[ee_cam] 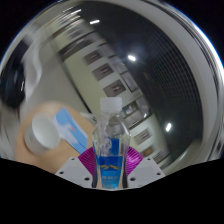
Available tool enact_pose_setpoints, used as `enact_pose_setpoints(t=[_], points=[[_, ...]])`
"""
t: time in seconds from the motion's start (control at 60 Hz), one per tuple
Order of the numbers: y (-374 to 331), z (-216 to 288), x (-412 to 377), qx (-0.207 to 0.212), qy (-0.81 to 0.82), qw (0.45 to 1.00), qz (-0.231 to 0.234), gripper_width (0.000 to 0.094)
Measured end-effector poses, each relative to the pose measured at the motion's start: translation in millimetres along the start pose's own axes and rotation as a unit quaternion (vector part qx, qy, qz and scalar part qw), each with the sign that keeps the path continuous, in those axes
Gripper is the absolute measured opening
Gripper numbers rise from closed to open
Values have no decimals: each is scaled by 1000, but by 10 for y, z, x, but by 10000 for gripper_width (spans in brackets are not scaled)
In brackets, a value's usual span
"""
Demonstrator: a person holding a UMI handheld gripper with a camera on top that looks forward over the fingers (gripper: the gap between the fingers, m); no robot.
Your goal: Pour water
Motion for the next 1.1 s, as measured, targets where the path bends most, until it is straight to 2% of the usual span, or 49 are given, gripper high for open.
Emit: enact_pose_setpoints(t=[0.117, 0.217, 0.333, 0.55, 0.617, 0.717, 0.817, 0.917, 0.967, 1.1], points=[[-137, -57, -188, 54, 299, 951, 63, 338], [-233, -169, -314, 66, 443, 890, 91, 336], [-270, -174, -299, 74, 468, 877, 84, 336], [-245, -246, -342, 50, 486, 868, 85, 329], [-270, -210, -277, 69, 487, 867, 79, 343], [-224, -206, -291, 68, 480, 871, 83, 367], [-239, -247, -319, 52, 478, 873, 86, 493], [-264, -290, -424, 14, 464, 879, 110, 870], [-345, -302, -443, 13, 460, 880, 122, 843], [-686, -365, -413, 6, 461, 878, 132, 851]])
Point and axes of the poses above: the point between the fingertips, and its own axes, seen from behind it with the camera up: x to the right, z up, y forward, the way the camera looks, the point moved 3 cm from there along -y, backward, against the way the camera looks, and after that the axes turned 10 degrees about z, right-handed, at the moved point
